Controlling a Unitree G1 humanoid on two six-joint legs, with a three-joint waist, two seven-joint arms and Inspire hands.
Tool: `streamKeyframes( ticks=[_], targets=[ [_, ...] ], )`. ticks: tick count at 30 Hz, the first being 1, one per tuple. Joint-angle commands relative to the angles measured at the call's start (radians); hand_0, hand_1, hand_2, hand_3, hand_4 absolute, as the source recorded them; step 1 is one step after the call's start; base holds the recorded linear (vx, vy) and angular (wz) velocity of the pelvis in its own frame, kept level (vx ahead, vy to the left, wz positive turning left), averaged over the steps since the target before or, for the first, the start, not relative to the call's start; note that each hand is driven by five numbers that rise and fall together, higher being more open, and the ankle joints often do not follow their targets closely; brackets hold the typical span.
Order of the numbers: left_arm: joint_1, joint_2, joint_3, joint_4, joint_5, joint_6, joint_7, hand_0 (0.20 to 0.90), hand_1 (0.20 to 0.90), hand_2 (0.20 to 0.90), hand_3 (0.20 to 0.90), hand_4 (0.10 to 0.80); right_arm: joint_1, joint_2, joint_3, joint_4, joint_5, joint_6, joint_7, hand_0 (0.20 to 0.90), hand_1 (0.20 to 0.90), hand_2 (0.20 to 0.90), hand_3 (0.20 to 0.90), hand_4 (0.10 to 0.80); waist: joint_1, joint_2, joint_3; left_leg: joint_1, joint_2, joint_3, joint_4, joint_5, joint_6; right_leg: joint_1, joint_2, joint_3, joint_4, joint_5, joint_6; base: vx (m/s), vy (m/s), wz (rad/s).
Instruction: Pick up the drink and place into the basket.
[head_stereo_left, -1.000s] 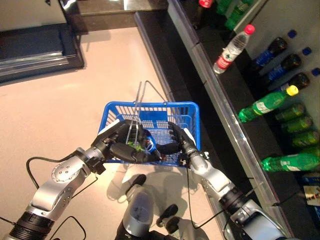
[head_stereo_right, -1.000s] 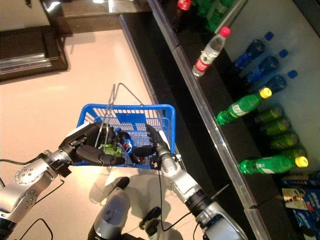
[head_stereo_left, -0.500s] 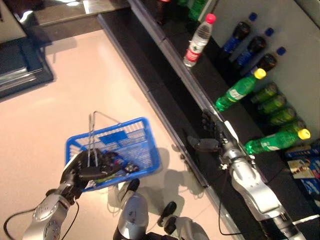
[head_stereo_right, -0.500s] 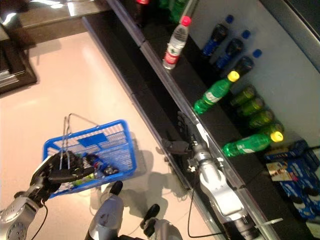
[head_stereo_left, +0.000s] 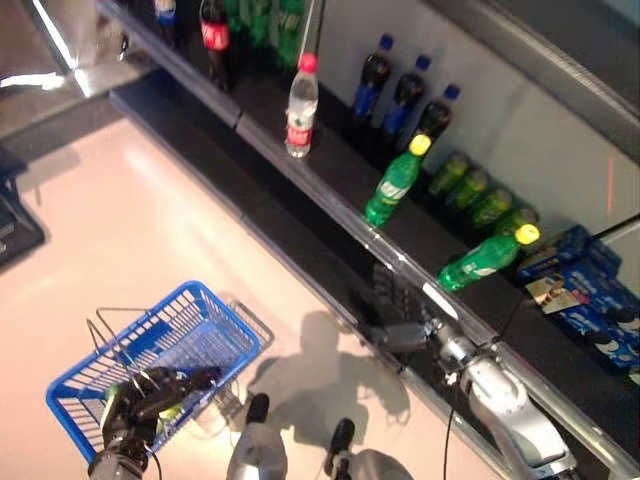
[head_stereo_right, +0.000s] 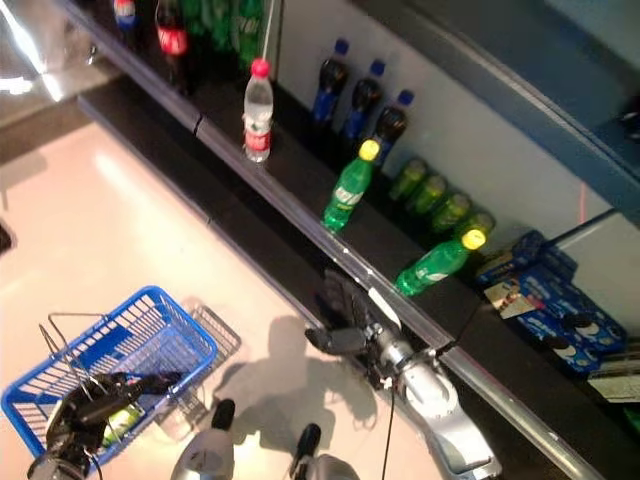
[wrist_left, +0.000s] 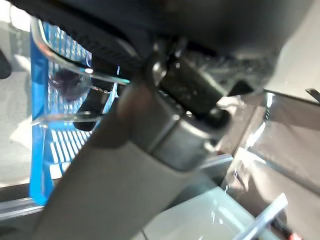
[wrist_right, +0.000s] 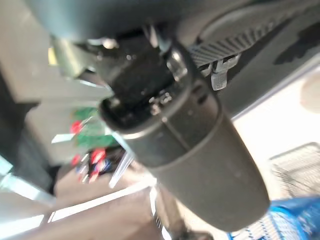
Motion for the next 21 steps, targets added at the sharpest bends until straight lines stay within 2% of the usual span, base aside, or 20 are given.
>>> streamKeyframes(
  ticks=[1, 2, 4, 5, 6, 7, 8, 9, 11, 14, 16, 17, 18, 20, 21],
  targets=[
    [-0.07, -0.007, -0.016, -0.03, -0.106, -0.182, -0.066, 0.3, 0.3, 0.3, 0.2, 0.1, 0.051, -0.044, 0.066, 0.084, -0.075, -0.123, -0.054, 0.9, 0.9, 0.9, 0.9, 0.8, -0.041, 0.113, -0.146, -0.025, 0.0, 0.046, 0.056, -0.037, 0.0, 0.016, -0.065, -0.02, 0.035, -0.013, 0.067, 0.028, 0.142, -0.22],
    [-0.088, -0.023, -0.035, 0.02, -0.08, -0.177, -0.058, 0.3, 0.3, 0.3, 0.2, 0.1, 0.045, -0.028, 0.085, 0.16, -0.106, -0.152, -0.092, 0.9, 0.9, 0.9, 0.9, 0.8, -0.045, 0.119, -0.142, -0.023, -0.01, 0.043, 0.058, -0.043, 0.011, 0.012, -0.076, -0.02, 0.05, -0.008, 0.076, 0.017, 0.123, -0.19],
    [-0.103, -0.035, -0.061, 0.051, -0.068, -0.162, -0.025, 0.3, 0.3, 0.3, 0.2, 0.1, 0.044, -0.013, 0.092, 0.226, -0.097, -0.156, -0.136, 0.9, 0.9, 0.9, 0.9, 0.8, -0.048, 0.124, -0.138, -0.024, -0.023, 0.034, 0.059, -0.048, 0.025, 0.004, -0.088, -0.015, 0.077, 0.0, 0.082, 0.014, 0.098, -0.1],
    [-0.12, -0.05, -0.083, 0.099, -0.091, -0.137, 0.005, 0.3, 0.3, 0.3, 0.2, 0.1, 0.045, 0.018, 0.09, 0.317, -0.096, -0.168, -0.191, 0.9, 0.9, 0.9, 0.9, 0.8, -0.059, 0.129, -0.134, -0.023, -0.04, 0.019, 0.056, -0.052, 0.042, -0.01, -0.084, 0.002, 0.117, 0.004, 0.083, 0.018, 0.064, -0.02],
    [-0.125, -0.055, -0.086, 0.116, -0.1, -0.129, 0.013, 0.3, 0.3, 0.3, 0.2, 0.1, 0.044, 0.025, 0.09, 0.345, -0.092, -0.171, -0.206, 0.9, 0.9, 0.9, 0.9, 0.8, -0.064, 0.131, -0.133, -0.021, -0.043, 0.014, 0.052, -0.05, 0.045, -0.012, -0.077, 0.013, 0.124, -0.001, 0.081, 0.027, 0.052, 0.0],
    [-0.139, -0.066, -0.102, 0.148, -0.107, -0.11, 0.034, 0.3, 0.3, 0.3, 0.2, 0.1, 0.046, 0.047, 0.085, 0.405, -0.063, -0.164, -0.248, 0.9, 0.9, 0.9, 0.9, 0.8, -0.087, 0.136, -0.131, -0.019, -0.051, -0.013, 0.042, -0.05, 0.055, -0.029, -0.042, 0.069, 0.141, -0.01, 0.07, 0.037, -0.003, 0.2],
    [-0.151, -0.072, -0.126, 0.165, -0.115, -0.097, 0.044, 0.3, 0.3, 0.3, 0.2, 0.1, 0.057, 0.061, 0.078, 0.441, -0.02, -0.159, -0.288, 0.9, 0.9, 0.9, 0.9, 0.8, -0.11, 0.141, -0.13, -0.018, -0.058, -0.05, 0.032, -0.046, 0.061, -0.039, 0.004, 0.129, 0.143, -0.037, 0.045, 0.066, -0.037, 0.38],
    [-0.163, -0.076, -0.15, 0.186, -0.115, -0.096, 0.03, 0.3, 0.3, 0.3, 0.2, 0.1, 0.071, 0.081, 0.061, 0.494, -0.004, -0.18, -0.314, 0.9, 0.9, 0.9, 0.9, 0.8, -0.127, 0.141, -0.132, -0.02, -0.068, -0.088, 0.026, -0.041, 0.063, -0.046, 0.043, 0.164, 0.133, -0.048, 0.022, 0.08, -0.064, 0.49],
    [-0.167, -0.098, -0.178, 0.196, -0.119, -0.112, 0.022, 0.3, 0.3, 0.3, 0.2, 0.1, 0.078, 0.113, 0.02, 0.604, -0.023, -0.246, -0.332, 0.9, 0.9, 0.9, 0.9, 0.8, -0.136, 0.141, -0.131, -0.029, -0.082, -0.131, 0.021, -0.027, 0.06, -0.049, 0.065, 0.177, 0.125, -0.049, 0.002, 0.04, -0.089, 1.04],
    [-0.158, -0.114, -0.163, 0.194, -0.24, -0.14, 0.043, 0.3, 0.3, 0.3, 0.2, 0.1, 0.06, 0.129, 0.005, 0.685, -0.022, -0.231, -0.334, 0.9, 0.9, 0.9, 0.9, 0.8, -0.125, 0.14, -0.124, -0.043, -0.089, -0.15, 0.023, -0.016, 0.052, -0.046, 0.079, 0.171, 0.096, -0.043, -0.012, -0.016, -0.12, 0.92],
    [-0.149, -0.124, -0.126, 0.188, -0.303, -0.135, 0.041, 0.3, 0.3, 0.3, 0.2, 0.1, 0.05, 0.129, 0.005, 0.73, -0.082, -0.224, -0.344, 0.9, 0.9, 0.9, 0.9, 0.8, -0.126, 0.137, -0.117, -0.058, -0.073, -0.1, 0.04, -0.016, 0.039, -0.043, 0.083, 0.159, 0.09, -0.049, -0.022, -0.039, -0.043, 0.39],
    [-0.162, -0.13, -0.122, 0.195, -0.308, -0.123, 0.038, 0.3, 0.3, 0.3, 0.2, 0.1, 0.047, 0.124, 0.012, 0.758, -0.104, -0.229, -0.374, 0.9, 0.9, 0.9, 0.9, 0.8, -0.136, 0.132, -0.108, -0.092, -0.063, -0.02, 0.1, -0.026, 0.031, -0.047, 0.075, 0.133, 0.098, -0.05, -0.03, -0.128, 0.04, 0.32],
    [-0.184, -0.136, -0.126, 0.201, -0.303, -0.101, 0.053, 0.3, 0.3, 0.3, 0.2, 0.1, 0.039, 0.112, 0.014, 0.782, -0.089, -0.226, -0.399, 0.9, 0.9, 0.9, 0.9, 0.8, -0.148, 0.122, -0.096, -0.125, -0.036, 0.071, 0.16, -0.031, 0.013, -0.048, 0.061, 0.099, 0.104, -0.05, -0.035, -0.14, 0.078, 0.63],
    [-0.191, -0.144, -0.142, 0.21, -0.313, -0.096, 0.069, 0.3, 0.3, 0.3, 0.2, 0.1, 0.035, 0.101, 0.012, 0.803, -0.04, -0.228, -0.414, 0.9, 0.9, 0.9, 0.9, 0.8, -0.154, 0.117, -0.091, -0.133, -0.009, 0.087, 0.171, -0.027, -0.002, -0.048, 0.052, 0.079, 0.109, -0.051, -0.037, -0.057, 0.177, 1.12],
    [-0.181, -0.155, -0.146, 0.215, -0.337, -0.102, 0.077, 0.3, 0.3, 0.3, 0.2, 0.1, 0.03, 0.095, 0.005, 0.825, -0.017, -0.231, -0.408, 0.9, 0.9, 0.9, 0.9, 0.8, -0.152, 0.116, -0.091, -0.121, 0.005, 0.063, 0.144, -0.015, -0.01, -0.048, 0.047, 0.078, 0.11, -0.049, -0.036, 0.062, 0.312, 0.9]
  ],
)
